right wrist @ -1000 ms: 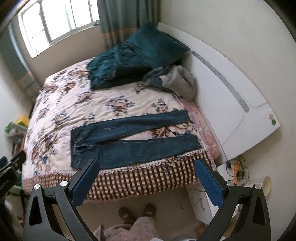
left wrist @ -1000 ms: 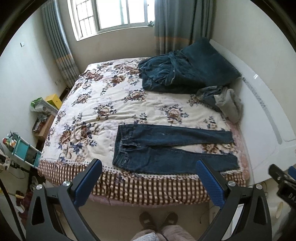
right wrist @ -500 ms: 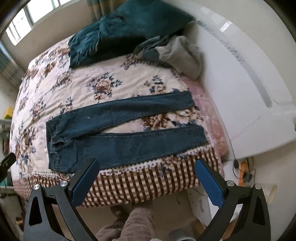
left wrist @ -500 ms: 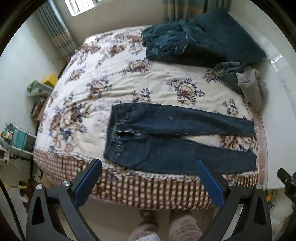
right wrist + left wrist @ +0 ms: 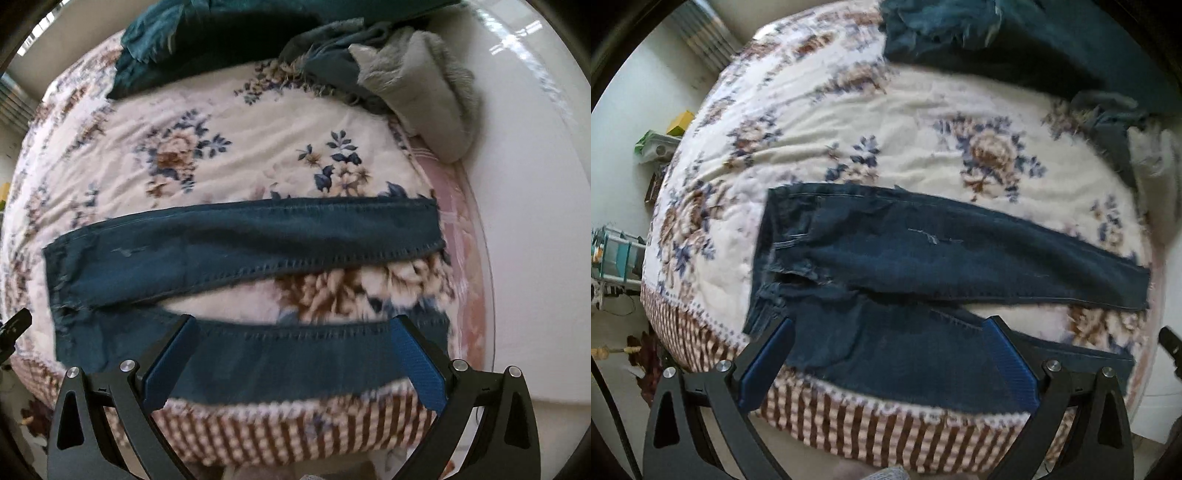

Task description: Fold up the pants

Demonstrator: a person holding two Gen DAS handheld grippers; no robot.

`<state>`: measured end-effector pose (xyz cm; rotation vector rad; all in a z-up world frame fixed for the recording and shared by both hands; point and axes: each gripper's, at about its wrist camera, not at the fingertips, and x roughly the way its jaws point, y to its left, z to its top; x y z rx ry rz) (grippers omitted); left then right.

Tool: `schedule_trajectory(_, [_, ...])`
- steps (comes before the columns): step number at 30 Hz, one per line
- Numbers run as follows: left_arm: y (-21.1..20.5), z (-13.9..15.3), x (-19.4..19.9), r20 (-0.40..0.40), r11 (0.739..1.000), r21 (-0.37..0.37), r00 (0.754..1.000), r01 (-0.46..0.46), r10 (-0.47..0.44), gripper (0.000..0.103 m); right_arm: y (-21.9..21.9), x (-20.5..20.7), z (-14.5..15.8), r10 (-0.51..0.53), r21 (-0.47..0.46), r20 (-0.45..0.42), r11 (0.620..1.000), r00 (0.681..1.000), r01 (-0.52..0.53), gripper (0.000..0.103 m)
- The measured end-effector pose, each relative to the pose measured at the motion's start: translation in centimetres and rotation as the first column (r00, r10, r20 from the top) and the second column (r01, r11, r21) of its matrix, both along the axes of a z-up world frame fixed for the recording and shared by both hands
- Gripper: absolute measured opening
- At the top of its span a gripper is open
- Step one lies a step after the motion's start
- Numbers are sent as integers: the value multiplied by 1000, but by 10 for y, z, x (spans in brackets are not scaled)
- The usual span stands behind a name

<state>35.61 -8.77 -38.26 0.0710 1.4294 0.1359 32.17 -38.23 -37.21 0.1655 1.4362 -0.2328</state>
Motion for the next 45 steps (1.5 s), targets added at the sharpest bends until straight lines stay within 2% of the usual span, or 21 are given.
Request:
schedule_trajectory(5, [-28,-78,46,-73,995,11,992,100,-99,103,-6,49,-79,20,94,-79,995,997,-12,103])
schedule_trajectory(7, [-39,-106,64,-83,987,21,984,162,-159,103,-7,65,-104,32,92,-95,995,995,-23,103])
schedule_trajectory(10, [-55,-143,95,-91,966,54,965,251,-246,103,3,99,-152,128,43,-160,992,979,-122,103])
schedule_trajectory(12, [-61,-163,110,-109,953,57,950,299,-292,103,12,122,-190,221,16,-225,975,949,-223,103])
schedule_trajectory(14, [-68,-184,123,-136,932,51,927,360,-350,103,26,134,-222,327,6,-286,940,901,-340,103])
schedule_trajectory(16, [-73,-205,133,-171,896,48,887,442,-429,103,38,145,-248,416,-13,-342,895,843,-447,103])
schedule_trajectory(21, [-79,-241,142,-248,812,15,789,584,-563,103,62,163,-279,562,-19,-400,784,723,-620,103])
schedule_trajectory(24, [-83,-246,145,-269,760,-23,728,650,-631,103,72,168,-290,613,6,-421,739,669,-674,103])
schedule_trajectory(26, [-83,-250,148,-278,737,-64,697,673,-661,103,76,171,-296,623,17,-432,729,653,-684,103])
schedule_trajectory(27, [-81,-250,150,-276,730,-85,688,678,-671,101,78,172,-299,624,21,-432,729,651,-684,102])
schedule_trajectory(30, [-76,-242,147,-230,706,-153,670,692,-706,78,87,172,-299,637,44,-402,731,658,-681,78])
schedule_trajectory(32, [-75,-232,139,-193,699,-160,673,697,-715,54,93,168,-294,642,67,-365,740,674,-669,48])
schedule_trajectory(33, [-72,-226,135,-178,701,-151,679,697,-713,48,92,163,-287,636,75,-343,752,691,-655,41])
schedule_trajectory(35, [-66,-212,129,-139,708,-118,694,697,-706,23,94,156,-279,617,66,-311,773,723,-631,24])
schedule_trajectory(37, [-55,-195,123,-98,729,-104,722,677,-685,13,95,145,-269,578,33,-272,804,769,-593,19])
schedule_trajectory(40, [-34,-167,98,-35,755,-106,757,647,-653,9,90,129,-248,501,21,-209,861,839,-509,16])
schedule_trajectory(42, [-22,-144,79,8,773,-91,777,627,-629,8,91,115,-229,477,1,-151,876,866,-482,15])
schedule_trajectory(45, [1,-109,47,53,804,-91,809,588,-586,8,97,88,-204,449,-15,-94,892,889,-452,14])
